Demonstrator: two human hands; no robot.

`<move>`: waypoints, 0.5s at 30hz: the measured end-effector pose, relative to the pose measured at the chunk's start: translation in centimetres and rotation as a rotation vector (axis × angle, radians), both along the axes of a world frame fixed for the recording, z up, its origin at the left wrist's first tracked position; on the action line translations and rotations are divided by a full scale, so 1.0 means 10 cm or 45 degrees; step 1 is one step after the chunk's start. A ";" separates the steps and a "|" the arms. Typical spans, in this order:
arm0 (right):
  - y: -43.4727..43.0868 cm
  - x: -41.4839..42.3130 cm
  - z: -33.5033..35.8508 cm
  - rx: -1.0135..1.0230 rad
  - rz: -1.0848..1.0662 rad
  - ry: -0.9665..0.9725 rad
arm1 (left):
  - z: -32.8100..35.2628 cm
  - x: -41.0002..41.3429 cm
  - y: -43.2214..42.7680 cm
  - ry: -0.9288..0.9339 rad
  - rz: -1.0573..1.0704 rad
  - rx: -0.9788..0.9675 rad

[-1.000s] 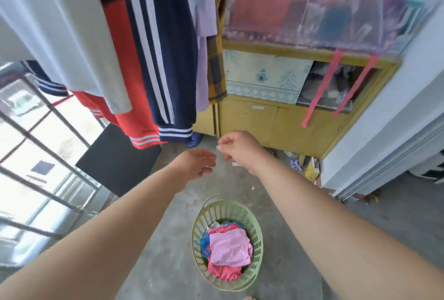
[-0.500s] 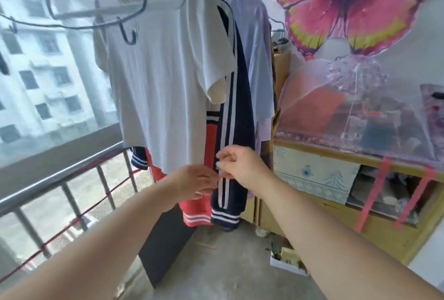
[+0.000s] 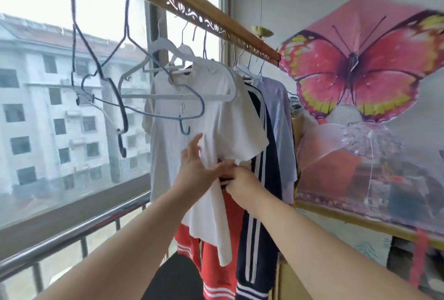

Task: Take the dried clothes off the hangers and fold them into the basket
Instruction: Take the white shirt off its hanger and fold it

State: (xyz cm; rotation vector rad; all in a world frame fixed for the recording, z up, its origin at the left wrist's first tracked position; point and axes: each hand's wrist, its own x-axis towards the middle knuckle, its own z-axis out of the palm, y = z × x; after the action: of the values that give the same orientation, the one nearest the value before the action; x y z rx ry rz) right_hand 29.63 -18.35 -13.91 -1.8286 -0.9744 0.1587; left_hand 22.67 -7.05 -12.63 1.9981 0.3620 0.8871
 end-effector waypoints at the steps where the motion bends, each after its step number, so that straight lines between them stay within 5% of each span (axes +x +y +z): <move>1: -0.02 0.04 0.05 0.001 -0.022 -0.017 | 0.05 0.01 0.02 -0.014 0.013 0.056; 9: -0.25 0.19 0.67 0.254 -0.394 -0.193 | 0.27 -0.04 0.13 0.091 0.165 0.647; 15: -0.24 0.07 1.26 0.561 -0.604 -0.419 | 0.36 -0.02 0.18 0.227 0.189 0.800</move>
State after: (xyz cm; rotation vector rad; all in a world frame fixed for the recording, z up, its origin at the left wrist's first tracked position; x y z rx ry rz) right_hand 30.33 -20.74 -1.31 -1.6406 -0.6937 -0.6179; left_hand 22.44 -5.21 -9.07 2.6678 0.3640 1.0015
